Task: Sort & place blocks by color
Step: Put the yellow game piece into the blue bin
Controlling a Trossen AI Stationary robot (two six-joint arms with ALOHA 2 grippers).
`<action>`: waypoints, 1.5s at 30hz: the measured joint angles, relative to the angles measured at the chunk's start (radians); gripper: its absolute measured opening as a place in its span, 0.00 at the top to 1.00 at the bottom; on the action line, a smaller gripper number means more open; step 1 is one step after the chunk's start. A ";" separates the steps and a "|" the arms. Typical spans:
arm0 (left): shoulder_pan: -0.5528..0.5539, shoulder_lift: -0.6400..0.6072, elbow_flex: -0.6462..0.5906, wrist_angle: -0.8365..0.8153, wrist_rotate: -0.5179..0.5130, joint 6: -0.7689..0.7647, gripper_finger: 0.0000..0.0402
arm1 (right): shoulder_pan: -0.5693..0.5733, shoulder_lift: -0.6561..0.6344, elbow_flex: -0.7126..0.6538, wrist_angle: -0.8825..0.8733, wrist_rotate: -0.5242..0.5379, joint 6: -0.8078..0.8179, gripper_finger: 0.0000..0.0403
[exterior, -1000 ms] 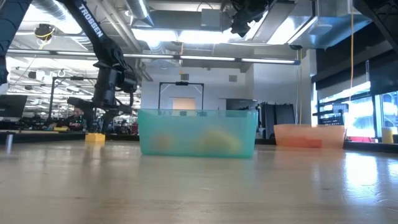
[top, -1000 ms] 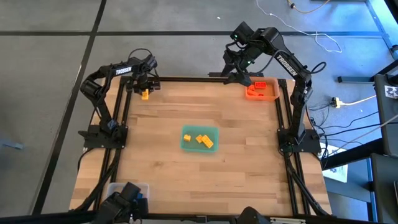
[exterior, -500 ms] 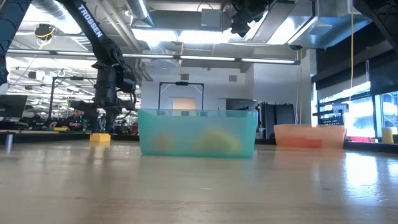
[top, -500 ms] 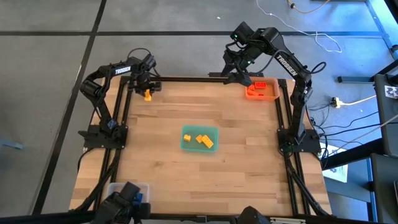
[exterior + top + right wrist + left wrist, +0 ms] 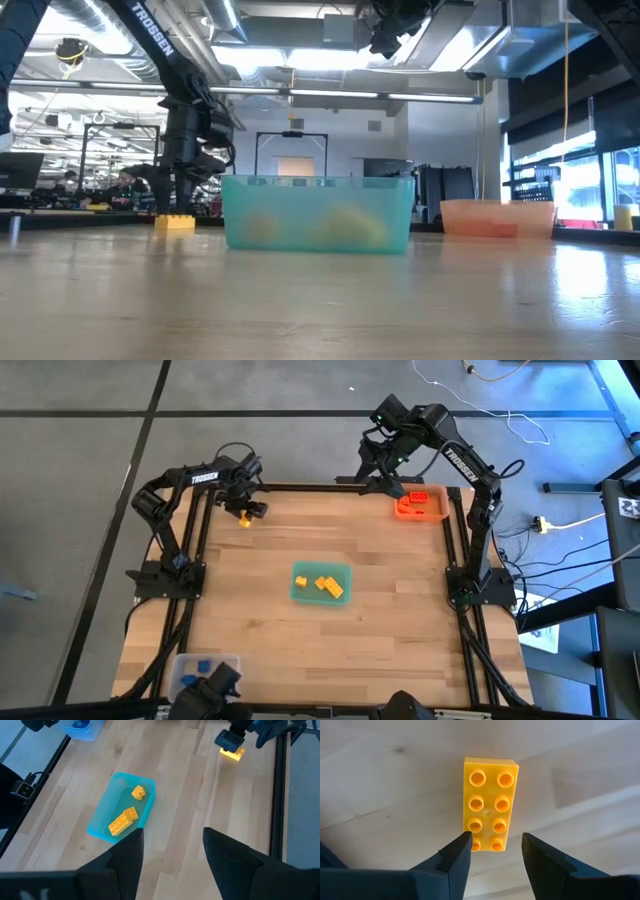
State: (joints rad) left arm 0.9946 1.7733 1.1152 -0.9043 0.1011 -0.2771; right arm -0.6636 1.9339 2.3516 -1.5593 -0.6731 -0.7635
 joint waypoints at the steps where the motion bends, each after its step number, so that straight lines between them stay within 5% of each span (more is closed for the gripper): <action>1: -0.010 0.000 0.000 0.000 0.000 0.000 0.59 | 0.000 0.000 0.000 0.000 0.000 -0.006 0.49; 22: -0.318 0.000 0.000 -0.029 -0.012 -0.035 0.59 | 0.000 0.000 0.000 -0.001 0.000 -0.031 0.49; 27: -0.386 0.000 0.000 -0.029 -0.084 -0.050 0.59 | 0.000 0.000 0.000 -0.001 0.000 -0.031 0.49; 45: -0.426 -0.050 0.002 0.004 -0.186 -0.079 0.59 | 0.000 0.000 0.000 -0.001 0.000 -0.031 0.49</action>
State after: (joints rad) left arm 0.5690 1.7230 1.1168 -0.9002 -0.0853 -0.3561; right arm -0.6636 1.9339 2.3516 -1.5604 -0.6731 -0.7948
